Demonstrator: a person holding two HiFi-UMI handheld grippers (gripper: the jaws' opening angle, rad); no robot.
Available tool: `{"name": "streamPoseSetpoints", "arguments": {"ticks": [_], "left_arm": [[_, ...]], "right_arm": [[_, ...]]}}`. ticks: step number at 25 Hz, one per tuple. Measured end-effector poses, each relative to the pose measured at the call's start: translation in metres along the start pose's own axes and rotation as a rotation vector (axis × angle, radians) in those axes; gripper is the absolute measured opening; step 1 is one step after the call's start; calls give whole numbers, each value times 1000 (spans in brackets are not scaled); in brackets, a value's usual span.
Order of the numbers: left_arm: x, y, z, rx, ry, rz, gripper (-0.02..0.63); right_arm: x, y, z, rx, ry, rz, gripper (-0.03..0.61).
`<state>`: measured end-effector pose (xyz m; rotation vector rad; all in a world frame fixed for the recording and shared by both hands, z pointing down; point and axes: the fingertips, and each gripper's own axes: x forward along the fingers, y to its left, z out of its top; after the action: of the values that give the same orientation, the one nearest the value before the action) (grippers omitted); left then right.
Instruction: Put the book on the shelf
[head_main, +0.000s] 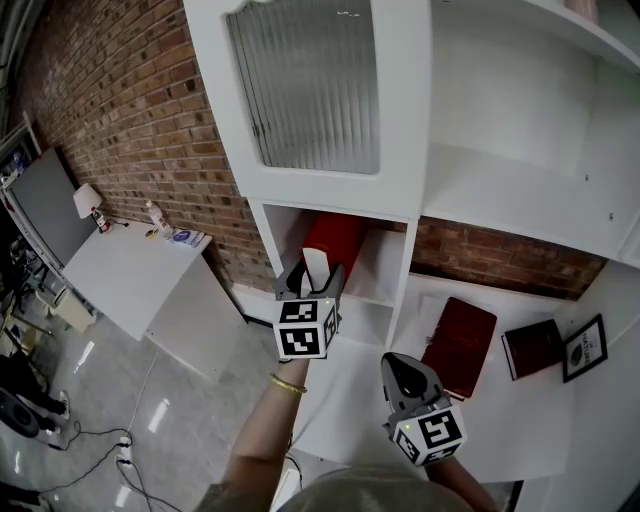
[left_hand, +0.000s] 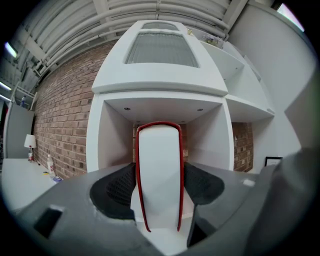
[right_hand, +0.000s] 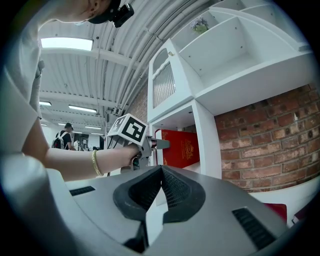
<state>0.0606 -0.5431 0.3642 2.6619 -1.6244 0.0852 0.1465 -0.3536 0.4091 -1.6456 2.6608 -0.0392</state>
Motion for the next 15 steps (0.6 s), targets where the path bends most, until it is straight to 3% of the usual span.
{"name": "streamPoseSetpoints", "arguments": {"ticks": [15], "left_arm": [[-62, -4, 9, -13, -30, -15, 278]], "right_arm": [[-21, 41, 3, 9, -4, -5, 7]]}}
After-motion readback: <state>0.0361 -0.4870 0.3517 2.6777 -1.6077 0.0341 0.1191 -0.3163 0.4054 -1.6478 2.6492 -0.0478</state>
